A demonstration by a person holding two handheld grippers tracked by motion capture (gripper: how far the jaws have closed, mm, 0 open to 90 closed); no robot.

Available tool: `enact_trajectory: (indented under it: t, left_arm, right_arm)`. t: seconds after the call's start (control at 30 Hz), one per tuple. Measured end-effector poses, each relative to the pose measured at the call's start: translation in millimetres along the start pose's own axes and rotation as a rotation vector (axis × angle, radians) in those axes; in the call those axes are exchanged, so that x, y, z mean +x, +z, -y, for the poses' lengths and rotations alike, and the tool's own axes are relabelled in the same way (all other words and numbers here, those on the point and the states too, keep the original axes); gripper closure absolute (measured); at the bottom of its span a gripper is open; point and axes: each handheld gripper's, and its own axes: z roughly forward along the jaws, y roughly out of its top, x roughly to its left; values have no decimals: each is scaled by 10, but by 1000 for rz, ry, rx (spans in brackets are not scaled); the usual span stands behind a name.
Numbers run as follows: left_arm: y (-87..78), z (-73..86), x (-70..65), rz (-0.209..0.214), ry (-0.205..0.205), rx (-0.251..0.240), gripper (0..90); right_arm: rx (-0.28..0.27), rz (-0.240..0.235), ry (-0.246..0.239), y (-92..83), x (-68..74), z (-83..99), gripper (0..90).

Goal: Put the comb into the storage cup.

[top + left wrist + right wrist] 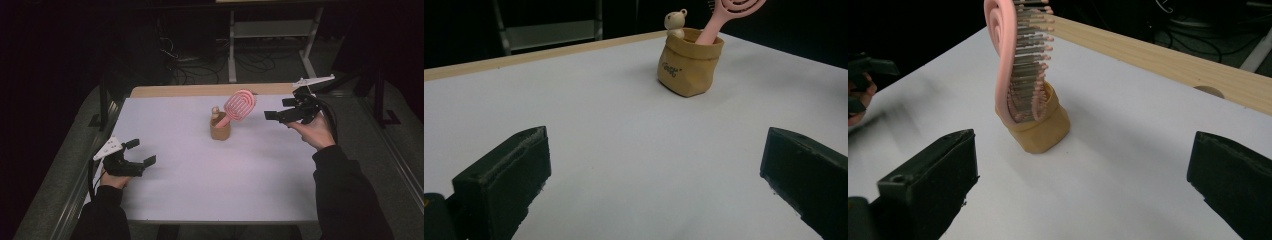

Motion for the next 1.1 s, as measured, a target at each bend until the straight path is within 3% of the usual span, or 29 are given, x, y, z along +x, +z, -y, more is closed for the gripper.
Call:
enact_trajectory:
  t: [0.37,0.57,0.93,1.1]
  left_arm:
    - [-10,-2,-2,-8,1,-3,0]
    - [-21,-17,-26,-23,23,-27,0]
    - [24,4,-33,5,15,17,0]
    - [20,5,-34,7,10,15,0]
  right_arm:
    - [-14,-9,-3,-29,22,170,0]
    - [-13,3,-6,-37,53,258,0]
    - [-10,-9,-10,-69,96,454,0]
    - [-9,-11,-12,-98,104,525,0]
